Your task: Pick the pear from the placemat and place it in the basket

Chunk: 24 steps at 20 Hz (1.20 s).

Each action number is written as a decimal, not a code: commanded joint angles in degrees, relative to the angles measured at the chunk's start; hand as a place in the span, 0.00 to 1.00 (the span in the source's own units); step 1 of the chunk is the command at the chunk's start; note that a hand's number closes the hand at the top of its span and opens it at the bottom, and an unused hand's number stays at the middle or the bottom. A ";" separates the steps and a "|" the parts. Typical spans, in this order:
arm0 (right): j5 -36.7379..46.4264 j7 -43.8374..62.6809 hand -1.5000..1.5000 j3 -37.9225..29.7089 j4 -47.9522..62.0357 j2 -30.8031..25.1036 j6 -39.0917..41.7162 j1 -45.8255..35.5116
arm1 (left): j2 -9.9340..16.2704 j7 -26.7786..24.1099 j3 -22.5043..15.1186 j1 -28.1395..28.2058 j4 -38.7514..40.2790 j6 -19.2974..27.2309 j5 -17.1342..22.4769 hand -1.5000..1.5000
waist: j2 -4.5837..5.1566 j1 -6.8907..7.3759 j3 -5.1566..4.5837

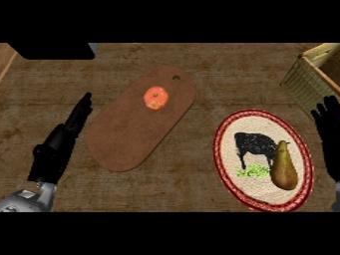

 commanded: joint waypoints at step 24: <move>43.56 19.24 0.00 22.94 -16.73 -11.99 19.41 -20.15 | 0.93 0.61 14.50 -2.29 13.87 -6.33 10.29 0.50 | -1.49 -0.32 -0.32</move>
